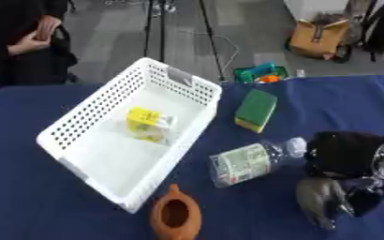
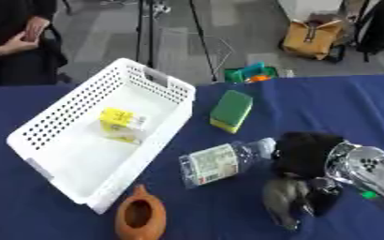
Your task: Pick up objects on the table and place them in the box.
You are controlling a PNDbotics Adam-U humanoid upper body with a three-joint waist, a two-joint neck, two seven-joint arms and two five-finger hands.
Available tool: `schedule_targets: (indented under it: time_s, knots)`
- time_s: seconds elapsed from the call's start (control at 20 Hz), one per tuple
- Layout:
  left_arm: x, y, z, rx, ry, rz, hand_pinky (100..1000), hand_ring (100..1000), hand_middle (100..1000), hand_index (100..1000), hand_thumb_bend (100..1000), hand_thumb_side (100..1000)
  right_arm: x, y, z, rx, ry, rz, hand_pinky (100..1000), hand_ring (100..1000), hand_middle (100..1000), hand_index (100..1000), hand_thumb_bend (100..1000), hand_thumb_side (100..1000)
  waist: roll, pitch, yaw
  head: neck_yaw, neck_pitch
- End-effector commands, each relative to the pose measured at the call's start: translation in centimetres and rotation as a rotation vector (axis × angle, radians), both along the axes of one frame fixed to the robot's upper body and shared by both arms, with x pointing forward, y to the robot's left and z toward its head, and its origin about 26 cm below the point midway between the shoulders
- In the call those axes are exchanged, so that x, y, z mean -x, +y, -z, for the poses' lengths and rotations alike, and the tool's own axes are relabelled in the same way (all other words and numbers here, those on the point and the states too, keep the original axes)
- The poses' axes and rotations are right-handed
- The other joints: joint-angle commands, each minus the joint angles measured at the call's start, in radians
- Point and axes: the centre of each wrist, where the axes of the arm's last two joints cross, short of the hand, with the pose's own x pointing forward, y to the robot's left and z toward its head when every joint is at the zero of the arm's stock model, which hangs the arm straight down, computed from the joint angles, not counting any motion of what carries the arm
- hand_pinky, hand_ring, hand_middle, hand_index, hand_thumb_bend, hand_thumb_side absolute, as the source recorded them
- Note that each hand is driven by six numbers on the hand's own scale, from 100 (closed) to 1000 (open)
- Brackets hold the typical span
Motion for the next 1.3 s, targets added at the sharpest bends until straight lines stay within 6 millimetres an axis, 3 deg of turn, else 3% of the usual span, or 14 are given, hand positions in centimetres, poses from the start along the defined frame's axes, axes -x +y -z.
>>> schedule_targets:
  time_s: [0.05, 0.2, 0.75, 0.95, 1.3]
  knots:
    - [0.2, 0.1, -0.8, -0.014, -0.028, -0.008, 582, 665, 738, 790, 100, 921, 0.0, -0.2, -1.0, 0.007, -0.025, 0.002, 1000, 926, 634, 757, 397, 400, -0.003, -0.020, 0.000, -0.002, -0.010]
    - [0.2, 0.1, -0.8, -0.013, -0.030, -0.010, 581, 665, 738, 789, 100, 919, -0.1, -0.3, -0.8, 0.027, -0.013, 0.006, 1000, 925, 597, 755, 447, 344, -0.003, -0.020, 0.002, -0.004, -0.010]
    - [0.3, 0.2, -1.0, -0.006, -0.041, -0.015, 581, 664, 738, 788, 100, 921, -0.7, -0.7, 0.1, 0.072, 0.006, 0.007, 1000, 916, 558, 723, 459, 327, 0.000, -0.016, 0.006, -0.007, -0.010]
    - [0.3, 0.3, -1.0, -0.004, -0.042, -0.020, 582, 664, 739, 788, 100, 921, -0.8, -0.7, 0.3, 0.044, 0.000, -0.006, 1000, 894, 499, 609, 423, 357, 0.001, -0.016, 0.007, -0.009, -0.011]
    - [0.3, 0.3, -1.0, -0.003, -0.040, -0.024, 582, 665, 740, 788, 100, 922, -0.8, -0.7, 0.1, -0.015, -0.024, -0.024, 1000, 882, 472, 546, 333, 426, 0.001, -0.018, 0.003, -0.009, -0.009]
